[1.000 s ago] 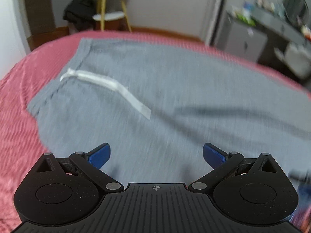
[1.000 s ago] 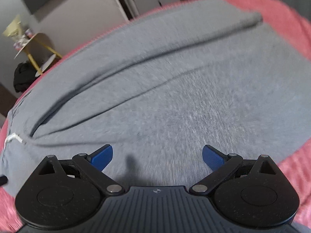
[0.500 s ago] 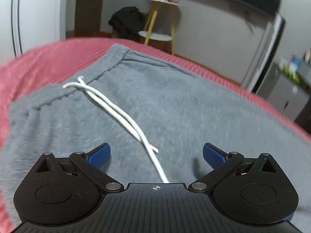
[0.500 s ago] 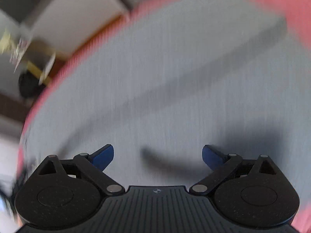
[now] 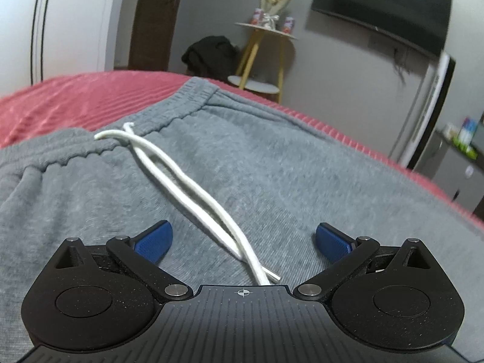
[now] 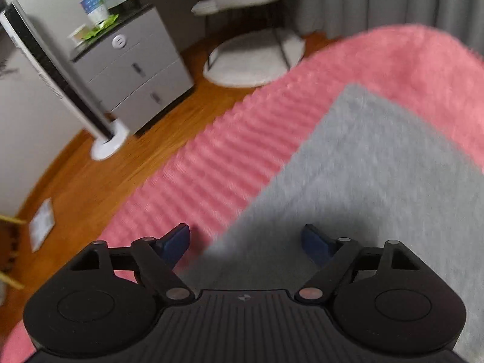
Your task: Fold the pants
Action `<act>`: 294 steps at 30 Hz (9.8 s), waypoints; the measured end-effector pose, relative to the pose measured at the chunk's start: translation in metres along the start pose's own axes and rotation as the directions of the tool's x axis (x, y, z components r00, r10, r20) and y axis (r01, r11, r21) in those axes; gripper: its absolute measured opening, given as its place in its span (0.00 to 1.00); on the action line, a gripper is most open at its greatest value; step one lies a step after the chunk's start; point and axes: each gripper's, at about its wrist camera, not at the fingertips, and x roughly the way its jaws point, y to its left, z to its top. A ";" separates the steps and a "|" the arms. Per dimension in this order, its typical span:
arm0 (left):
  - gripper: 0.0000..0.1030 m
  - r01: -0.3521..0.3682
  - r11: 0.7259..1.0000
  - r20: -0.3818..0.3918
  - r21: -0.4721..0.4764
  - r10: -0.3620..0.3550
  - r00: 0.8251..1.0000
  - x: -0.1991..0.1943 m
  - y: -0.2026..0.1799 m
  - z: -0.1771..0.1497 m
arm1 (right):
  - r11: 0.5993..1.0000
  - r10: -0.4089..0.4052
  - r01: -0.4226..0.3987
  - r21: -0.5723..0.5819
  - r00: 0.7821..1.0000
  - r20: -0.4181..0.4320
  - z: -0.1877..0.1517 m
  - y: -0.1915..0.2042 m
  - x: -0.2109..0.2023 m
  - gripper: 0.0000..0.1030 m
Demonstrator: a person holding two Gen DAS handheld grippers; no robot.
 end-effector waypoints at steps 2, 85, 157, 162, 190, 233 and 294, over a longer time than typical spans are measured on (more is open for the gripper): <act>1.00 -0.014 0.999 -0.011 0.030 0.015 1.000 0.002 -0.004 0.001 | 0.996 -0.077 0.078 -0.032 0.996 0.038 0.000 0.001 0.002 0.37; 0.17 0.145 0.965 -0.528 -0.219 -0.242 0.814 -0.101 0.121 0.029 | 0.951 0.208 -0.231 0.206 0.970 0.126 -0.209 -0.407 -0.202 0.05; 0.80 0.253 0.964 -0.368 0.088 -0.204 0.907 -0.101 -0.036 -0.054 | 0.821 0.357 -0.411 0.396 0.911 0.206 -0.239 -0.471 -0.196 0.18; 0.82 0.251 0.964 -0.368 0.090 -0.202 0.908 -0.101 -0.039 -0.056 | 0.756 0.392 -0.458 0.467 0.889 0.238 -0.247 -0.484 -0.197 0.32; 0.79 0.318 0.947 -0.362 0.044 -0.281 0.889 -0.111 -0.038 -0.050 | 0.980 0.186 -0.198 0.016 0.944 0.272 -0.215 -0.373 -0.238 0.14; 0.15 0.676 0.704 -0.671 -0.217 -0.611 0.421 -0.080 -0.196 -0.093 | 0.742 0.662 -0.639 0.206 0.746 -0.069 -0.298 -0.260 -0.229 0.86; 0.16 0.758 0.585 -0.534 -0.290 -0.756 0.379 -0.039 -0.129 -0.051 | 0.863 0.471 -0.481 -0.151 0.876 -0.104 -0.304 -0.183 -0.263 0.44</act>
